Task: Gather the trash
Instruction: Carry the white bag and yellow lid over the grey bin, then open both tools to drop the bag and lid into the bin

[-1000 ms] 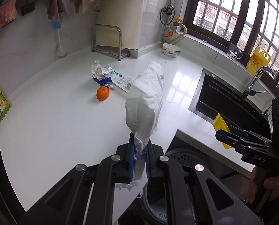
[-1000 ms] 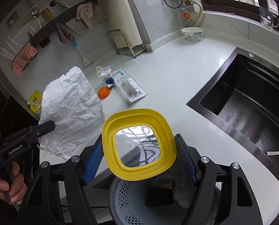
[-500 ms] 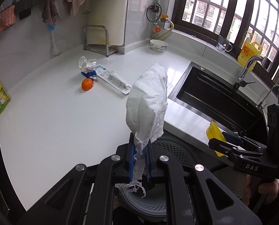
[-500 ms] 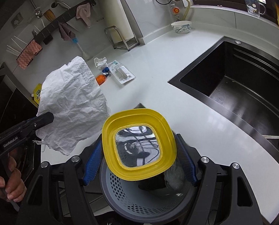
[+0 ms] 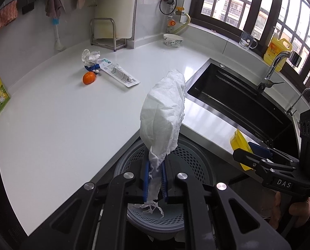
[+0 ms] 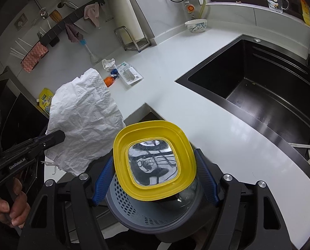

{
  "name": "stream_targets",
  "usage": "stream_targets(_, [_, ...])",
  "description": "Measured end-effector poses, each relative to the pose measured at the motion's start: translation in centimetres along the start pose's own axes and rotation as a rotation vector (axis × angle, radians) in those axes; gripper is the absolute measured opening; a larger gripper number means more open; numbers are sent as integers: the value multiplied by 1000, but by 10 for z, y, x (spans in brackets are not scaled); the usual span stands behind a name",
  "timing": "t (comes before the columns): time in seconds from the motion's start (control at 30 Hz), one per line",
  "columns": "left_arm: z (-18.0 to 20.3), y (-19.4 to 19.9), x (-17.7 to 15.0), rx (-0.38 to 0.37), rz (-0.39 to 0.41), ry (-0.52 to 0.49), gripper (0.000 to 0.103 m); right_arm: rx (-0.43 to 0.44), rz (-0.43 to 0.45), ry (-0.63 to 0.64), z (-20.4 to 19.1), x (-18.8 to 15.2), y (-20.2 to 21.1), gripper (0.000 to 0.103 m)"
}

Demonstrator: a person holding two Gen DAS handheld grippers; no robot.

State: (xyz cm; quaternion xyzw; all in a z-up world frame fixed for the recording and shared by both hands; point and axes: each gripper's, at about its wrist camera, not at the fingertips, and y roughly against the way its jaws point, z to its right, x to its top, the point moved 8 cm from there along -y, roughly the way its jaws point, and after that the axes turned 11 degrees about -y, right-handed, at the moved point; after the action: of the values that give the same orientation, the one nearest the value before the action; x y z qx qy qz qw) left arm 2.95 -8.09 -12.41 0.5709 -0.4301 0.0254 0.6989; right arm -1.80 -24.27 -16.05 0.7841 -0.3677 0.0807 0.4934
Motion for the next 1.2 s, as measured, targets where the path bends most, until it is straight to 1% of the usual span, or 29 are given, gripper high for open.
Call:
stream_targets(0.27, [5, -22, -24, 13, -64, 23, 11, 17, -36, 2, 5, -15, -10, 71])
stream_targets(0.57, [7, -42, -44, 40, -111, 28, 11, 23, -110, 9, 8, -34, -35, 71])
stream_targets(0.83, [8, -67, -62, 58, -167, 32, 11, -9, -183, 21, 14, -50, -64, 71])
stream_targets(1.2, [5, -96, -86, 75, -252, 56, 11, -54, -232, 28, 25, -60, -93, 71])
